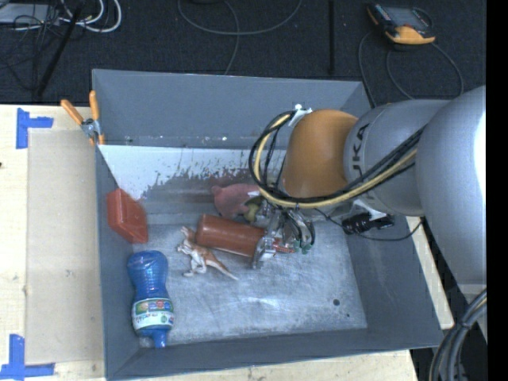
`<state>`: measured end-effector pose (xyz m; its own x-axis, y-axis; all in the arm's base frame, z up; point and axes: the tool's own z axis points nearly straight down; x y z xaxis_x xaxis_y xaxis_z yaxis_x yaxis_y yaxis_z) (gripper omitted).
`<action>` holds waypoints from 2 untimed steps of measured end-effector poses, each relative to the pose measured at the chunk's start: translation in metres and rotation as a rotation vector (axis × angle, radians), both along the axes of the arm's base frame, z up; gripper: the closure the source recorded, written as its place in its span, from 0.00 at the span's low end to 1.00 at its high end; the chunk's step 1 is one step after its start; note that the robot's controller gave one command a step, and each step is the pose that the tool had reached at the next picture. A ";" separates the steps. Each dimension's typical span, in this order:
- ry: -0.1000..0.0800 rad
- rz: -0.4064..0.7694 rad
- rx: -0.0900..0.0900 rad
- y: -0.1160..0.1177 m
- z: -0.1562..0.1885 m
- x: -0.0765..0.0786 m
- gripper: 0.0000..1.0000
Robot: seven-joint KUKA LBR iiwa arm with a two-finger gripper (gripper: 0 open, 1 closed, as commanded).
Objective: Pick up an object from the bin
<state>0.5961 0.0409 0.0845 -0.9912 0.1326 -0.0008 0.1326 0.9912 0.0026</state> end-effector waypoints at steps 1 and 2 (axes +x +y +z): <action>0.006 0.000 -0.002 -0.001 0.008 -0.002 1.00; 0.011 0.001 -0.003 -0.001 0.026 -0.003 1.00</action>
Offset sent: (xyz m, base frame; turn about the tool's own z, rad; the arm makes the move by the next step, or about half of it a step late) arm 0.0001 0.0000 0.0876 0.0000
